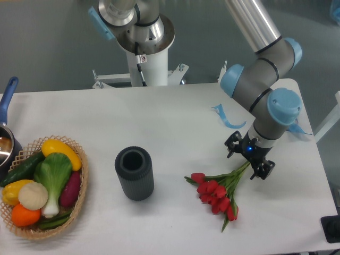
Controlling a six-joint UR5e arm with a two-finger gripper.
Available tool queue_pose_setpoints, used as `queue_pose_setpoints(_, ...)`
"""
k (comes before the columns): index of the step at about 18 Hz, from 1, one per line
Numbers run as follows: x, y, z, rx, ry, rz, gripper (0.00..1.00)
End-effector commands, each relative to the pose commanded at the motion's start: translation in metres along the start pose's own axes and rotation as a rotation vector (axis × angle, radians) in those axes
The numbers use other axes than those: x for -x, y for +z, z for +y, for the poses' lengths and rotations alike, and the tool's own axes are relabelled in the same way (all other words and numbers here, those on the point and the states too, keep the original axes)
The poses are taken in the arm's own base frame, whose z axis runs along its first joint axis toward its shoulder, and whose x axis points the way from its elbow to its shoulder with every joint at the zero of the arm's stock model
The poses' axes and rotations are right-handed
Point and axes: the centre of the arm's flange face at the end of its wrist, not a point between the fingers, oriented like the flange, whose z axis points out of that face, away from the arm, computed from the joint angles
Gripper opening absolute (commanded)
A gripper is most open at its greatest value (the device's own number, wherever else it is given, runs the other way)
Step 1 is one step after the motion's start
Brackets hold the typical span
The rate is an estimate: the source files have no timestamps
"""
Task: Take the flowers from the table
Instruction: 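Lower the gripper onto the tulip stems and close it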
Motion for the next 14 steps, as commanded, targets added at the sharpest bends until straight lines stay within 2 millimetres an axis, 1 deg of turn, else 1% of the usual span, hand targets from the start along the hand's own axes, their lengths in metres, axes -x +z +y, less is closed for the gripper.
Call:
queue_pose_setpoints(2,-0.0015,0.0047,-0.0001,0.000,0.003,-0.001,1.00)
queue_pose_setpoints(5,-0.0012,0.0068,0.0003,0.000,0.004,-0.007,0.99)
queue_pose_setpoints(6,-0.0007,0.0074,0.0004,0.000,0.005,-0.010,0.92)
queue_pose_setpoints(7,-0.0007,0.0074,0.0005,0.002,0.004,-0.010,0.78)
queue_pose_setpoints(8,-0.0005,0.0072,0.0005,0.002,0.004,-0.012,0.70)
queue_pose_setpoints(10,0.0003,0.0073,0.0005,0.002,0.006,-0.015,0.65)
queue_pose_setpoints(12,0.0007,0.0068,0.0003,0.000,0.003,-0.015,0.52)
queue_pose_setpoints(13,0.0011,0.0051,0.0000,0.000,0.000,-0.018,0.44)
queue_pose_setpoints(14,0.0023,0.0012,-0.0008,0.000,-0.006,-0.025,0.39)
